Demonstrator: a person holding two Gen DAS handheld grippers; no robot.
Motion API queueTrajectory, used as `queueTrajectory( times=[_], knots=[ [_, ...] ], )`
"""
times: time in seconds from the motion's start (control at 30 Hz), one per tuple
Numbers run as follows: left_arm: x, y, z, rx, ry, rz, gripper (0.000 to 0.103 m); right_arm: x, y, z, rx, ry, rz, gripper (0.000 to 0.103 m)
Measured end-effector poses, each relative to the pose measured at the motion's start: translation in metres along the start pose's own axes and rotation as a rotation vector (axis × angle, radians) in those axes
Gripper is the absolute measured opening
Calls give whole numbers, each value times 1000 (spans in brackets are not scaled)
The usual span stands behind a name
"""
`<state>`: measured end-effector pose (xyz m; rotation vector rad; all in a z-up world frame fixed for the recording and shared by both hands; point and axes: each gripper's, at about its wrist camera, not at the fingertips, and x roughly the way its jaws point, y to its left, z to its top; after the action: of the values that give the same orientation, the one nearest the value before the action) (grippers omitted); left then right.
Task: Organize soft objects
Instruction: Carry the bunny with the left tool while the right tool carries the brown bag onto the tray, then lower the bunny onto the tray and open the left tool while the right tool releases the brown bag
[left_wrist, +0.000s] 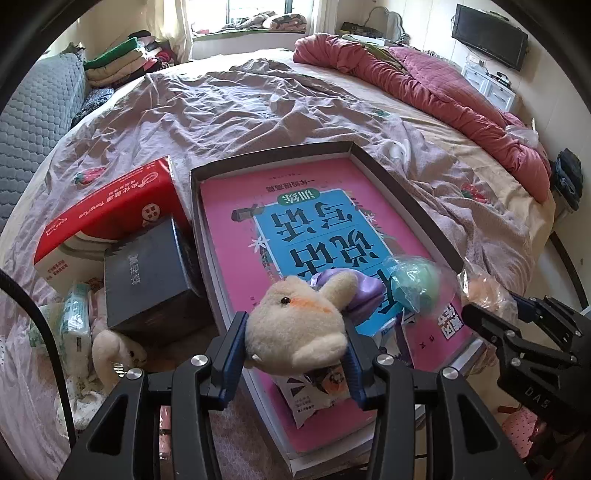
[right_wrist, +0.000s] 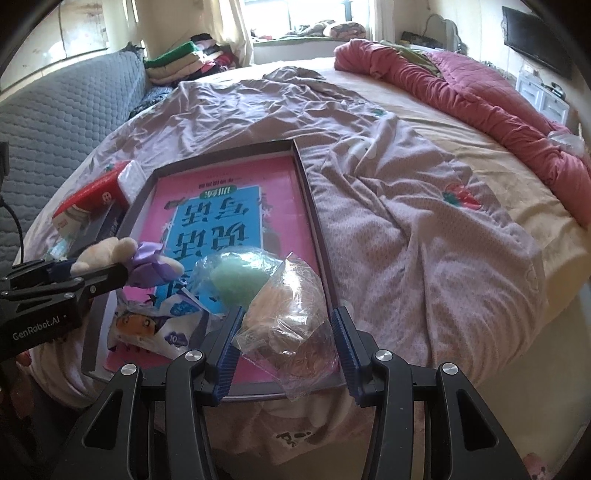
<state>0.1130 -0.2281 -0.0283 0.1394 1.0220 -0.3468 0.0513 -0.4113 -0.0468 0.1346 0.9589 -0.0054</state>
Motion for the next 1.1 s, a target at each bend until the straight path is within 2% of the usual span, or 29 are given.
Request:
queueTrajectory(
  times=[0.37, 0.57, 0.87, 1.1],
  knots=[
    [12, 0, 3, -4, 18, -1, 46, 18, 15, -3, -33, 18, -9, 50],
    [17, 0, 7, -11, 22, -4, 47, 26, 31, -4, -101, 22, -36, 50],
    [20, -1, 10, -14, 39, -20, 47, 27, 38, -2, -123, 27, -22, 50],
    [19, -2, 10, -13, 40, -33, 47, 23, 39, -1, -123, 20, -15, 59]
  ],
)
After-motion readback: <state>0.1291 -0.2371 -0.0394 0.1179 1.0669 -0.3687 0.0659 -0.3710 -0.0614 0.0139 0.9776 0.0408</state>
